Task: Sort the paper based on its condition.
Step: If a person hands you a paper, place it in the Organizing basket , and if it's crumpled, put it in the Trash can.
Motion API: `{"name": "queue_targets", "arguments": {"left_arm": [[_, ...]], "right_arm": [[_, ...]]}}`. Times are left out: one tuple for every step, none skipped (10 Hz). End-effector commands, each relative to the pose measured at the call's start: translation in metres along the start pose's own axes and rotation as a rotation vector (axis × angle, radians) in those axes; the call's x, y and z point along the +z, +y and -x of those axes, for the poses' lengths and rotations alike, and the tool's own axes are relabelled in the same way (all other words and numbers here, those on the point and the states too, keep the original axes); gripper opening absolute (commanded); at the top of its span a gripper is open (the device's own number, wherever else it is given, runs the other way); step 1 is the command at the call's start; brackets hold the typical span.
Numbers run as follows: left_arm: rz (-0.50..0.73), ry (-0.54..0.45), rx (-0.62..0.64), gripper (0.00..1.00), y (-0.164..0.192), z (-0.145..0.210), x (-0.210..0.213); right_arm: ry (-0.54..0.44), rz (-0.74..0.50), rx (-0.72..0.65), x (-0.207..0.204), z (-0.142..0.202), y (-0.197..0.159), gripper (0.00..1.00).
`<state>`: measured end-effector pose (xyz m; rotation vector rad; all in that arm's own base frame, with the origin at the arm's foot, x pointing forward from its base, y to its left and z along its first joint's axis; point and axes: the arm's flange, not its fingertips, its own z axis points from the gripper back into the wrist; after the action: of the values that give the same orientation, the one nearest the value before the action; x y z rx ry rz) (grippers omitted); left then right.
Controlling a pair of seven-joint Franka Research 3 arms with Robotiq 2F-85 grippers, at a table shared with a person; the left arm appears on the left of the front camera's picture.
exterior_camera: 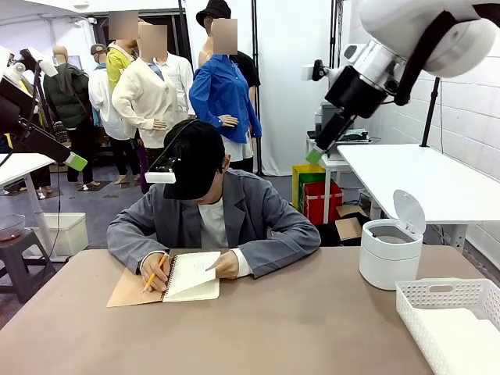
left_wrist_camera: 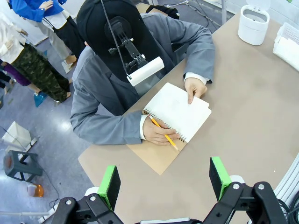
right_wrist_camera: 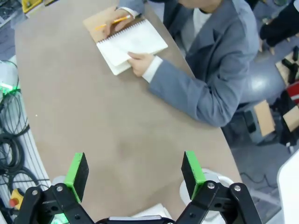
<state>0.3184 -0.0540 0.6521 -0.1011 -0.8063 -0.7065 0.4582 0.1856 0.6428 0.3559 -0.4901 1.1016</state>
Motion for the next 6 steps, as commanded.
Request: {"name": "queue_targets", "arguments": {"left_arm": [[-0.002, -0.002, 0.001, 1.00, 0.001, 0.000, 0.000], [-0.002, -0.002, 0.001, 1.00, 0.001, 0.000, 0.000], [-0.002, -0.002, 0.001, 1.00, 0.001, 0.000, 0.000], [-0.002, -0.002, 0.001, 1.00, 0.001, 0.000, 0.000], [-0.002, -0.002, 0.001, 1.00, 0.001, 0.000, 0.000], [-0.002, -0.002, 0.001, 1.00, 0.001, 0.000, 0.000]], "right_arm": [[-0.059, -0.030, 0.026, -0.001, -0.014, -0.001, 1.00], [-0.094, -0.038, 0.016, 0.001, -0.023, 0.006, 1.00], [-0.132, -0.029, 0.008, 0.003, -0.030, 0.012, 1.00], [-0.167, -0.022, -0.007, 0.004, -0.037, 0.017, 1.00], [-0.178, -0.035, 0.005, 0.004, -0.042, 0.021, 1.00], [-0.173, -0.042, 0.010, 0.003, -0.046, 0.025, 1.00]]}}
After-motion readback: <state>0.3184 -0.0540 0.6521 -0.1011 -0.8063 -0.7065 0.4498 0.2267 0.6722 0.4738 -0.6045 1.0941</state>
